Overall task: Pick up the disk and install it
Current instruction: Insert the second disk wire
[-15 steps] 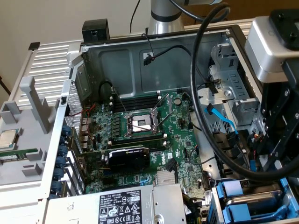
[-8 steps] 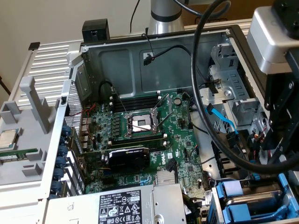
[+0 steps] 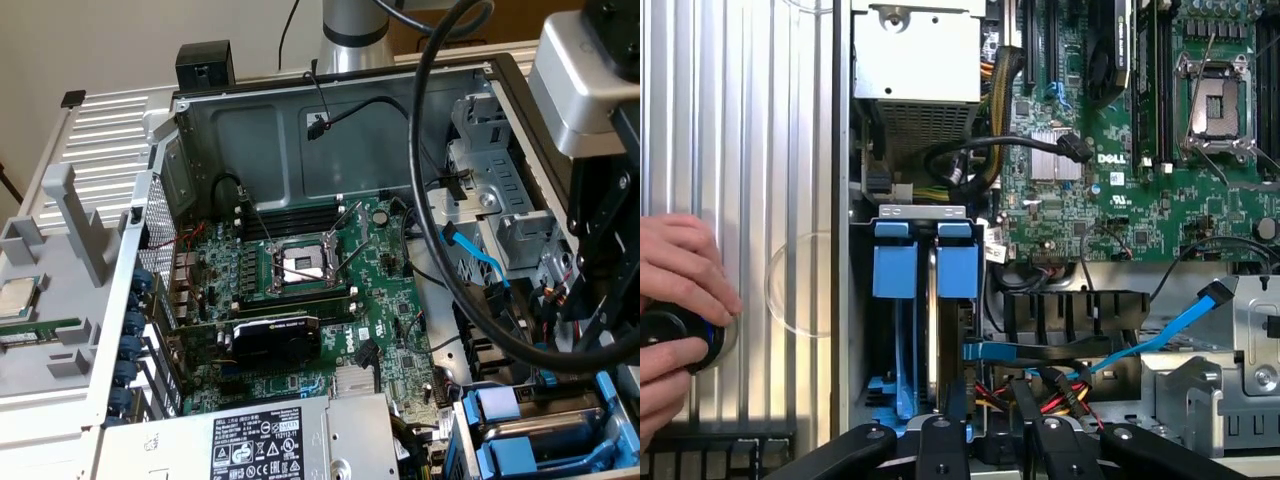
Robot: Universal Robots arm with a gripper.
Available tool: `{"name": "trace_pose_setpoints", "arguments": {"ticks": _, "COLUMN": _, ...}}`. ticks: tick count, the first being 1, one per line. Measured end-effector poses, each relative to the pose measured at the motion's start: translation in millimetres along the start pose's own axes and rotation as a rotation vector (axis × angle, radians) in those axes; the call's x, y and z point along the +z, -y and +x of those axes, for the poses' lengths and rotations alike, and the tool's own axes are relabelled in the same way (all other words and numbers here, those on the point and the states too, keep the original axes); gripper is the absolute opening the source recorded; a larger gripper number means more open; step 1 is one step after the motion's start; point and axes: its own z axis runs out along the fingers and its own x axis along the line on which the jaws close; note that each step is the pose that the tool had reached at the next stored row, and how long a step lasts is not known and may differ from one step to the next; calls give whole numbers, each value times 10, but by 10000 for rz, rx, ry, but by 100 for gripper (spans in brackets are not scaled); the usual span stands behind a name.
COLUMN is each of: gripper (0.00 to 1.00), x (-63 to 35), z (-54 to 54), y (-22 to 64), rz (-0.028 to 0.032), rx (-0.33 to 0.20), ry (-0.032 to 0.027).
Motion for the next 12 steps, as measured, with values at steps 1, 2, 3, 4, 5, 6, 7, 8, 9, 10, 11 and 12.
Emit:
{"name": "trace_pose_setpoints", "arguments": {"ticks": 1, "gripper": 31, "x": 0, "z": 0, "y": -1, "rz": -16, "rx": -168, "ry": -5}}
{"name": "trace_pose_setpoints", "arguments": {"ticks": 2, "gripper": 31, "x": 0, "z": 0, "y": -1, "rz": -35, "rx": -358, "ry": -9}}
{"name": "trace_pose_setpoints", "arguments": {"ticks": 3, "gripper": 31, "x": 1, "z": 0, "y": -1, "rz": -53, "rx": -537, "ry": -14}}
{"name": "trace_pose_setpoints", "arguments": {"ticks": 4, "gripper": 31, "x": 0, "z": 0, "y": 0, "rz": -71, "rx": -722, "ry": -20}}
{"name": "trace_pose_setpoints", "arguments": {"ticks": 5, "gripper": 31, "x": 0, "z": 0, "y": 0, "rz": -89, "rx": -901, "ry": -26}}
{"name": "trace_pose_setpoints", "arguments": {"ticks": 6, "gripper": 31, "x": 1, "z": 0, "y": 0, "rz": -107, "rx": -1079, "ry": -30}}
{"name": "trace_pose_setpoints", "arguments": {"ticks": 7, "gripper": 31, "x": 1, "z": 0, "y": 0, "rz": -125, "rx": -1260, "ry": -35}}
{"name": "trace_pose_setpoints", "arguments": {"ticks": 8, "gripper": 31, "x": 1, "z": 0, "y": 0, "rz": -143, "rx": -1442, "ry": -41}}
{"name": "trace_pose_setpoints", "arguments": {"ticks": 9, "gripper": 31, "x": 1, "z": 0, "y": 0, "rz": -161, "rx": -1627, "ry": -46}}
{"name": "trace_pose_setpoints", "arguments": {"ticks": 10, "gripper": 31, "x": 1, "z": 0, "y": 0, "rz": -179, "rx": -1811, "ry": -52}}
{"name": "trace_pose_setpoints", "arguments": {"ticks": 11, "gripper": 31, "x": 1, "z": 0, "y": 0, "rz": -214, "rx": -2165, "ry": -62}}
{"name": "trace_pose_setpoints", "arguments": {"ticks": 12, "gripper": 31, "x": 1, "z": 0, "y": 0, "rz": -232, "rx": -2347, "ry": -67}}
